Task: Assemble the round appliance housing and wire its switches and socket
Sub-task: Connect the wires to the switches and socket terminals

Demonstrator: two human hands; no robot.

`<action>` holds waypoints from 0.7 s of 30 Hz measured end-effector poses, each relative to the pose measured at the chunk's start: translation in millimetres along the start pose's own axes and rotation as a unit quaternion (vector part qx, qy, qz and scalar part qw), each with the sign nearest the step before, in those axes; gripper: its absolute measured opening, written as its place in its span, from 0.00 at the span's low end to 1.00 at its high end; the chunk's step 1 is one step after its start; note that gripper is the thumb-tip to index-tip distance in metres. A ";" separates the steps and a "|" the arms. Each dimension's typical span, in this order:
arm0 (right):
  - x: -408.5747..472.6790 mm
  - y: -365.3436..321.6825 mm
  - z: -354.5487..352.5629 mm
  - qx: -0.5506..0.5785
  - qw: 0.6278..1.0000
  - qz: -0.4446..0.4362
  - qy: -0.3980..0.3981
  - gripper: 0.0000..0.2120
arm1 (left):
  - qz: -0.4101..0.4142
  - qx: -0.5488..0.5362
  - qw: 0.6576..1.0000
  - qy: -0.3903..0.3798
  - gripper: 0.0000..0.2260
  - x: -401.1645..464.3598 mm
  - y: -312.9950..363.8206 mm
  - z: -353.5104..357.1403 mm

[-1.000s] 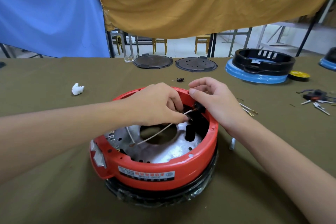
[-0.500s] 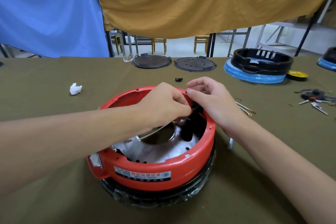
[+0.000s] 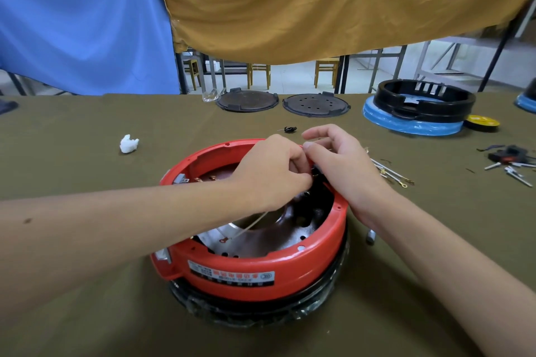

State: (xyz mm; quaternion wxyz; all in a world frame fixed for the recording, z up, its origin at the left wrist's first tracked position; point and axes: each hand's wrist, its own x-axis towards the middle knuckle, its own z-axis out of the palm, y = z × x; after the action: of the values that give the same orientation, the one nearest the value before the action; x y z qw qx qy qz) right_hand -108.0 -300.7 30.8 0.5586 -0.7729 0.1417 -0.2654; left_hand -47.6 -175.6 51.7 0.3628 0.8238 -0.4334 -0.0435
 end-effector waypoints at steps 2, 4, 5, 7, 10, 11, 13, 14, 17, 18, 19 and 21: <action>-0.6 -0.5 -2.1 -0.002 1.000 0.006 -0.009 0.09 | 0.005 0.031 0.999 -0.005 0.04 0.7 2.6 -3.8; -1.3 -1.4 -5.8 -0.015 1.000 0.012 -0.016 0.10 | -0.001 0.064 0.997 -0.032 0.03 0.3 5.3 -13.3; -1.5 -2.0 -7.5 -0.023 0.999 0.015 -0.021 0.11 | -0.012 0.079 0.996 -0.050 0.05 -1.0 5.4 -20.4; -1.8 -3.6 -10.3 -0.027 0.999 0.021 -0.029 0.11 | -0.038 0.099 0.993 -0.060 0.06 -6.0 1.3 -39.9; -2.3 -6.0 -13.3 -0.050 0.998 0.020 -0.036 0.13 | -0.065 0.210 0.973 0.067 0.07 -19.8 -19.3 -76.7; -2.7 -7.1 -14.2 -0.068 0.997 0.020 -0.037 0.14 | -0.102 0.251 0.958 0.099 0.10 -26.5 -30.7 -87.4; -4.0 -10.1 -17.1 -0.114 0.992 0.020 -0.042 0.15 | -0.224 0.262 0.937 0.051 0.18 -41.5 -50.9 -99.4; -4.8 -11.9 -18.9 -0.137 0.989 0.020 -0.046 0.14 | -0.270 0.223 0.937 0.009 0.19 -47.7 -57.4 -99.3; -5.7 -16.8 -24.2 -0.181 0.981 0.030 -0.057 0.12 | -0.268 0.119 0.955 -0.029 0.18 -52.1 -68.8 -87.6; -5.3 -18.4 -26.2 -0.193 0.979 0.034 -0.059 0.12 | -0.244 0.113 0.963 -0.027 0.18 -50.4 -68.3 -84.9; -5.1 -19.6 -28.5 -0.207 0.976 0.038 -0.062 0.11 | -0.224 0.106 0.969 -0.026 0.18 -48.2 -67.1 -83.3; -4.1 -20.2 -33.0 -0.224 0.971 0.046 -0.073 0.08 | -0.200 0.086 0.975 -0.039 0.17 -40.7 -66.9 -84.5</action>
State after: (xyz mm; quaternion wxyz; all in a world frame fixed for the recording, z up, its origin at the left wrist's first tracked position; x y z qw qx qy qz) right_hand -131.7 -317.8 56.5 0.3917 -0.8883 0.1916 -0.1441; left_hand 5.4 -73.8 61.2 0.2572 0.9196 -0.2757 -0.1101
